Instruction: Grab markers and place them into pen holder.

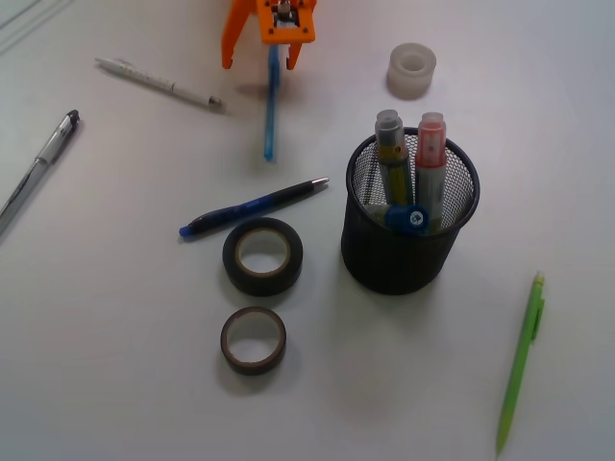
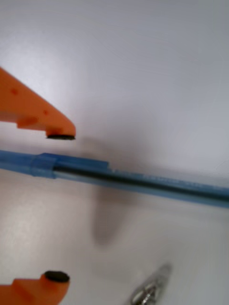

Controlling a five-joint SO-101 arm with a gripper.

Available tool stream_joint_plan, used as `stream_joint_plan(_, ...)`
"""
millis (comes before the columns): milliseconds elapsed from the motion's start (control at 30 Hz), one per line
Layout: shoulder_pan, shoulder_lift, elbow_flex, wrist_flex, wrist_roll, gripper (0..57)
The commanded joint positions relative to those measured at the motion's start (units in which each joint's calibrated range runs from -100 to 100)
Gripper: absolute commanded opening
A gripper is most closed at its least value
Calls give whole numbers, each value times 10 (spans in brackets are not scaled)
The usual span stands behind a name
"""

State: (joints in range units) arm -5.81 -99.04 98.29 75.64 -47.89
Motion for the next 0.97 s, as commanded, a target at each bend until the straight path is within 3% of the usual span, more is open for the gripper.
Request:
stream_joint_plan(0,-3,1,13,12,-3,309)
stream_joint_plan(933,-4,1,13,11,-23,309)
